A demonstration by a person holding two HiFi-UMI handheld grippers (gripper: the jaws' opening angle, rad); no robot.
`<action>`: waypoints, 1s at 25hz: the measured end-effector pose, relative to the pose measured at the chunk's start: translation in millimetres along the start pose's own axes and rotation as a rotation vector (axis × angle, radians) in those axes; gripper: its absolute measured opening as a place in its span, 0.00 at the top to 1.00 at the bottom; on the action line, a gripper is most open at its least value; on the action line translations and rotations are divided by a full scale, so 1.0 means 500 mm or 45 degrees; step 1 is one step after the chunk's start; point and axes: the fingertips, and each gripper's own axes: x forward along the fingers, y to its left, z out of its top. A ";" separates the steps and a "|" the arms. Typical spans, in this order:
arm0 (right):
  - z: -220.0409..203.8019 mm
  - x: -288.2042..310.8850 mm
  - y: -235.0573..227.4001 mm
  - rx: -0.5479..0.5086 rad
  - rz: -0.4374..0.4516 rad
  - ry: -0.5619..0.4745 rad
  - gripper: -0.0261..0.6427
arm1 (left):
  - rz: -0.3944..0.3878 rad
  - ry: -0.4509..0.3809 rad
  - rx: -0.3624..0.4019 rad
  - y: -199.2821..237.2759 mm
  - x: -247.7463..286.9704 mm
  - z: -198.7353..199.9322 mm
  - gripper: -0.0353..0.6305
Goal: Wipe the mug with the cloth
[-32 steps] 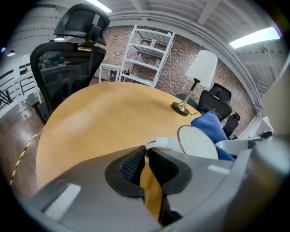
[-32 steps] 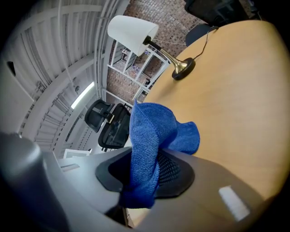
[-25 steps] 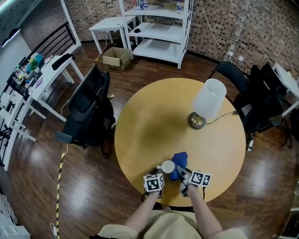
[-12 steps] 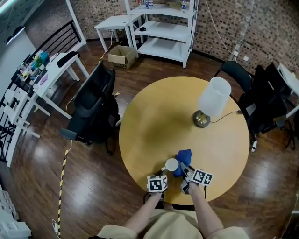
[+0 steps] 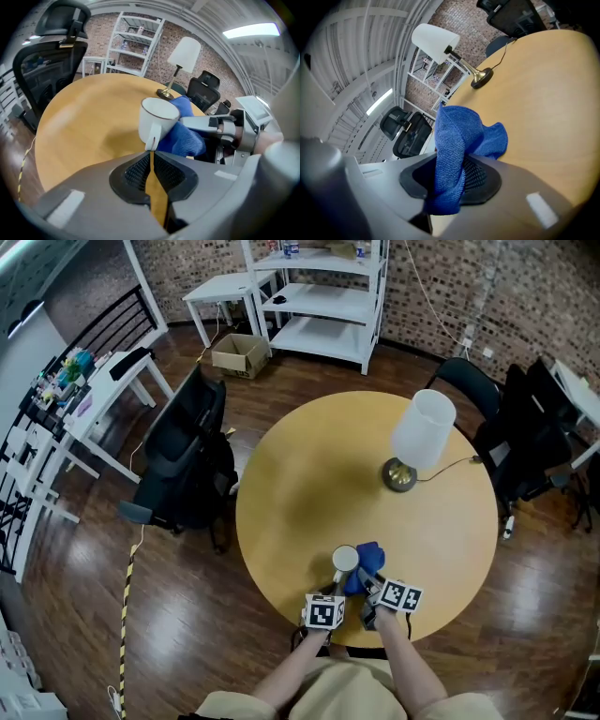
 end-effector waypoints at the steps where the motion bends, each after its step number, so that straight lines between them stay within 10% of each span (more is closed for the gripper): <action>1: -0.011 0.003 0.007 -0.029 0.013 0.036 0.80 | -0.025 -0.002 0.056 -0.019 0.003 0.003 0.92; 11: -0.034 -0.020 0.028 -0.130 0.083 0.131 0.79 | -0.064 -0.063 0.179 -0.034 -0.043 0.003 0.93; 15: -0.017 -0.026 0.012 -0.154 0.065 0.116 0.79 | -0.053 -0.160 0.156 0.036 -0.078 0.089 0.71; 18: 0.004 -0.021 0.003 -0.200 0.045 0.124 0.78 | -0.078 -0.093 0.323 0.062 -0.042 0.186 0.52; 22: 0.026 0.002 0.024 -0.248 0.064 0.145 0.78 | -0.236 0.219 0.730 0.034 0.050 0.212 0.50; 25: 0.034 0.023 0.038 -0.206 0.100 0.138 0.78 | -0.238 0.420 0.901 0.040 0.093 0.184 0.80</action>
